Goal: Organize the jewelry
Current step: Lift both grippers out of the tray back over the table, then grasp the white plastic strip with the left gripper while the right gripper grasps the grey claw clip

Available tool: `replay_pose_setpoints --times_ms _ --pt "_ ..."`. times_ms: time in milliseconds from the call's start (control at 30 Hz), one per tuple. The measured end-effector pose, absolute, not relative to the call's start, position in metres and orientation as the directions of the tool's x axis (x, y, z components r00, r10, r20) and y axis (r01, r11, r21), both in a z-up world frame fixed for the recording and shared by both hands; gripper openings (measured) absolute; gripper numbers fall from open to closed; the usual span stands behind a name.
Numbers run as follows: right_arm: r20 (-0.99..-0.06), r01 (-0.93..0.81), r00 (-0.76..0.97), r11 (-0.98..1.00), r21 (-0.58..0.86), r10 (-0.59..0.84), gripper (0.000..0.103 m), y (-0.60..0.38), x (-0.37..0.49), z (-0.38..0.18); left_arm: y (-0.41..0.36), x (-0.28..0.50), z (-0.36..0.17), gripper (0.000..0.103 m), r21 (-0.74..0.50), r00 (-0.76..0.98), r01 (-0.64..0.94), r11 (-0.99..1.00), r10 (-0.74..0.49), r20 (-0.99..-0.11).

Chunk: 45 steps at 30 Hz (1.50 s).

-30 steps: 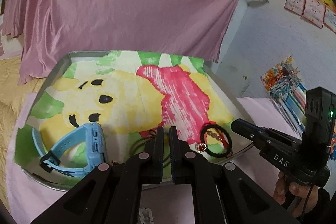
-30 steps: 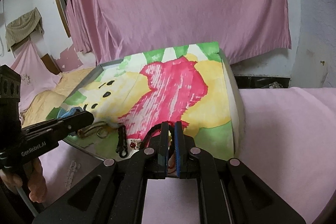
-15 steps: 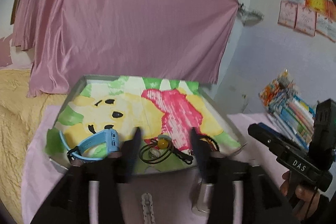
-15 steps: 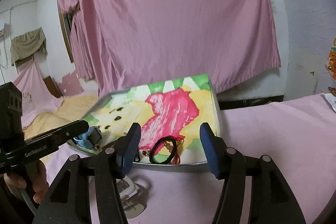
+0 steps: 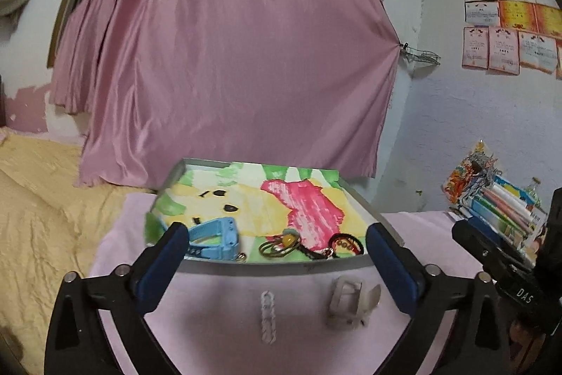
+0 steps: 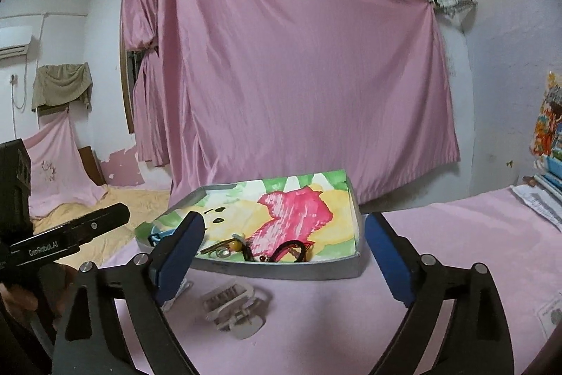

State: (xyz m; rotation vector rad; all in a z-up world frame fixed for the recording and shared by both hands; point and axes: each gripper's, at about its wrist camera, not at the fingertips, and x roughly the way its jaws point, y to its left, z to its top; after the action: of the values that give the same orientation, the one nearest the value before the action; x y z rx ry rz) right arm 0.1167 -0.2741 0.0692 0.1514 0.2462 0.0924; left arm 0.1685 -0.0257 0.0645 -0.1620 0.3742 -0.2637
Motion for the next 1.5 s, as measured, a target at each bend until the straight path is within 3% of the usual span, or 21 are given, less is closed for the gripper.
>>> replay_pose_setpoints --times_ms 300,967,1500 --pt "-0.236 -0.079 0.965 0.987 0.139 0.11 0.094 -0.264 0.087 0.056 -0.016 0.133 0.048 0.103 -0.155 0.916 0.176 0.972 -0.22 -0.336" --pt "-0.367 -0.063 0.924 0.99 0.125 0.105 0.094 -0.25 0.084 0.024 -0.001 0.117 0.017 0.103 -0.129 0.885 0.124 0.984 -0.168 -0.435" --pt "-0.544 -0.131 0.806 0.967 0.219 0.232 0.094 -0.26 0.14 0.023 -0.009 0.162 0.0 0.102 -0.091 0.748 0.12 0.989 -0.15 -0.646"
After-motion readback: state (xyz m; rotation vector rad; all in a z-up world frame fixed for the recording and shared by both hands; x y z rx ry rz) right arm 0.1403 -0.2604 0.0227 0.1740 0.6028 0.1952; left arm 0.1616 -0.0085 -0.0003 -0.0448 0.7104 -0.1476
